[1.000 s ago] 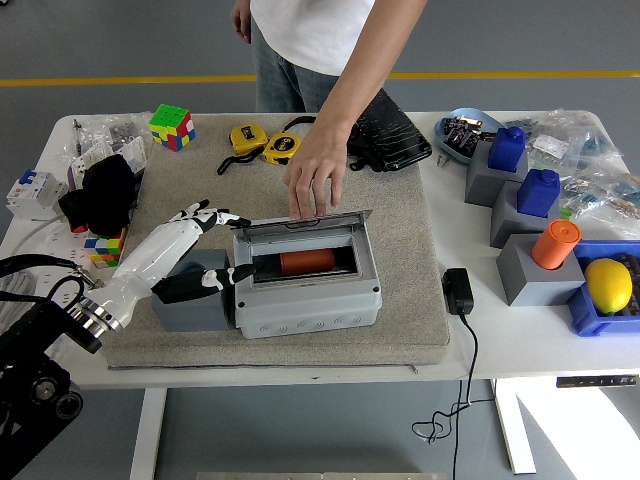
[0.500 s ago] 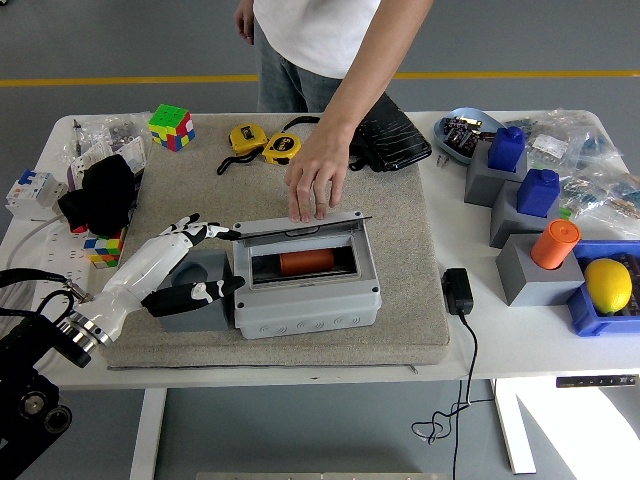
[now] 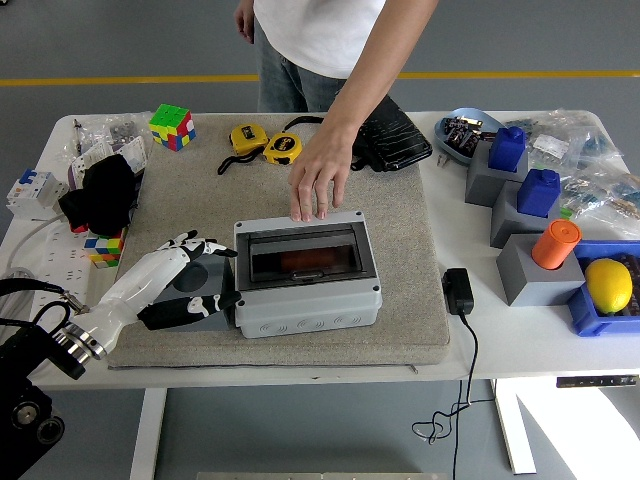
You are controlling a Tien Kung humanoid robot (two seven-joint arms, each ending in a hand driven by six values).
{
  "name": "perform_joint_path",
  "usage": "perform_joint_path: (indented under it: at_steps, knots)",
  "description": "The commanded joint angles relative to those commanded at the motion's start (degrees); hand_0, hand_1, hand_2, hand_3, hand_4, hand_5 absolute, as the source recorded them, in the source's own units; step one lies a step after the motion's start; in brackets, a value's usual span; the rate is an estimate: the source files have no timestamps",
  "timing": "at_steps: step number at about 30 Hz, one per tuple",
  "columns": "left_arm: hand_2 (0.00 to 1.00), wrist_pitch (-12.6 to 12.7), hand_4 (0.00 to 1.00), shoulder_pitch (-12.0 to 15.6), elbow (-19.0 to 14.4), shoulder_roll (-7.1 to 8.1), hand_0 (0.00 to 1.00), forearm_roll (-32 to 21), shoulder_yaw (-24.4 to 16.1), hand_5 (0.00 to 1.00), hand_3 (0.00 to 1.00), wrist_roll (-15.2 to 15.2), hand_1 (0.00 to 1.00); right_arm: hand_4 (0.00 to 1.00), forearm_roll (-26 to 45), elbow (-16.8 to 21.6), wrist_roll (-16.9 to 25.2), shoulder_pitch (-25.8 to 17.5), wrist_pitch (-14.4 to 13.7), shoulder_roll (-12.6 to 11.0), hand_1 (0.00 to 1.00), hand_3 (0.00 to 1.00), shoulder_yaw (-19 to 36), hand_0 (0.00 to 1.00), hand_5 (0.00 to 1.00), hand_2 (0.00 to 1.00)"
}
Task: Fetch the battery,place it into the box,close the lid of the box
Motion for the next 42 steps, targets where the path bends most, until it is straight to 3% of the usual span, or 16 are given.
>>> perform_joint_path:
  at_steps: [5, 17, 18, 23, 24, 26, 36, 42]
  knots:
    - [0.817, 0.8, 0.998, -1.3, 1.1, -1.05, 0.998, 0.5, -1.7, 0.998, 0.78, -0.5, 0.916, 0.998, 0.3, 0.0, 0.1, 0.2, 0.0, 0.1, 0.787, 0.827, -0.3, 0.843, 0.998, 0.765]
    - [0.832, 0.7, 0.998, -8.4, 8.3, -7.8, 0.975, 3.8, -9.6, 0.998, 0.811, -2.7, 0.916, 0.998, 0.3, 0.0, 0.0, 0.4, 0.0, 0.9, 0.787, 0.827, -0.5, 0.842, 0.998, 0.765]
    - [0.919, 0.7, 0.998, -8.8, 8.7, -8.22, 0.988, 3.9, -10.3, 0.998, 0.914, -2.9, 0.967, 0.998, 0.1, 0.0, -0.1, 0.3, 0.0, 0.9, 0.787, 0.826, -0.3, 0.842, 0.998, 0.765]
    - [0.919, 0.5, 0.998, -10.9, 11.5, -10.67, 0.988, 4.3, -13.9, 0.998, 0.914, -3.9, 0.967, 0.998, 0.2, 0.0, -0.1, 0.2, 0.0, 1.3, 0.787, 0.826, -0.5, 0.842, 0.998, 0.765]
    - [0.984, 0.5, 0.998, -11.3, 12.0, -11.14, 0.998, 4.6, -14.6, 0.998, 0.961, -4.0, 0.998, 0.998, 0.4, 0.0, 0.0, 0.2, 0.0, 1.3, 0.787, 0.827, -0.6, 0.842, 0.998, 0.765]
    - [0.984, 0.4, 0.998, -12.1, 12.8, -12.01, 0.998, 5.2, -16.0, 0.998, 0.961, -4.1, 0.998, 0.998, 0.6, 0.0, 0.0, 0.2, 0.0, 1.4, 0.787, 0.827, -0.7, 0.842, 0.998, 0.765]
    - [0.998, 0.3, 0.998, -15.6, 17.0, -13.23, 0.998, 7.3, -18.5, 0.998, 0.978, -4.2, 0.998, 0.998, 0.5, 0.0, -0.1, 0.1, 0.1, 1.5, 0.787, 0.826, -1.1, 0.842, 0.998, 0.765]
    - [0.998, -0.1, 0.998, -17.0, 18.6, -12.36, 0.998, 8.1, -18.7, 0.998, 0.967, -4.2, 0.998, 0.998, 0.6, 0.0, -0.2, 0.0, 0.1, 1.6, 0.786, 0.826, -1.5, 0.841, 0.998, 0.765]
